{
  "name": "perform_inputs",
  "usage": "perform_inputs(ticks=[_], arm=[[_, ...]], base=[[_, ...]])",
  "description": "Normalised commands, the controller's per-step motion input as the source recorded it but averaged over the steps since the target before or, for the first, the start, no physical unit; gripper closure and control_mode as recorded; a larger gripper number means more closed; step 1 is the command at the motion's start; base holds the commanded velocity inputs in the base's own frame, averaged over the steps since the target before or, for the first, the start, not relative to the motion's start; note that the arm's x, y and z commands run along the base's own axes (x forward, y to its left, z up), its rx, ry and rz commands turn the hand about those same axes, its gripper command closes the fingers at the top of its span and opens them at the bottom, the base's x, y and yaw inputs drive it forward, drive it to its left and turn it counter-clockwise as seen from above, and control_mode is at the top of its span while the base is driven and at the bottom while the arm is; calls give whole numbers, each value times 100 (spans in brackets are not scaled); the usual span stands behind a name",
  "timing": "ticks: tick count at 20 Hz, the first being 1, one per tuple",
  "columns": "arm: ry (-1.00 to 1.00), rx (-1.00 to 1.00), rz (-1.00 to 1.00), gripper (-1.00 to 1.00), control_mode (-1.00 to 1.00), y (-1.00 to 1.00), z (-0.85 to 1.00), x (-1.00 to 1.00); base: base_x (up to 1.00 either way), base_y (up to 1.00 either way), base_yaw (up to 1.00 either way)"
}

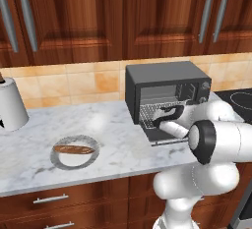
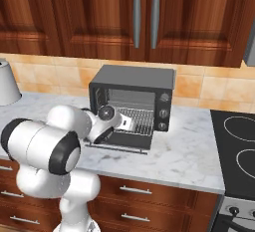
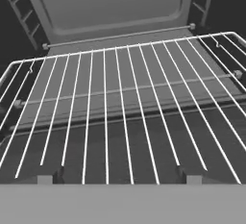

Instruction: Pull the toaster oven rack outwards. Pick up the baguette from the plate and place it on the toaster oven rack. Close the toaster oven door fully and set the temperature to the lowest setting.

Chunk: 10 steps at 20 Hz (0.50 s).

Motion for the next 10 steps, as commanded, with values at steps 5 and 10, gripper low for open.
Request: perform_inputs(ticks=[5, 10], arm=[[52, 18, 17, -100, -100, -7, -5, -100], [27, 26, 17, -100, -100, -24, 55, -100]], base=[[0, 0, 0], [0, 0, 0]])
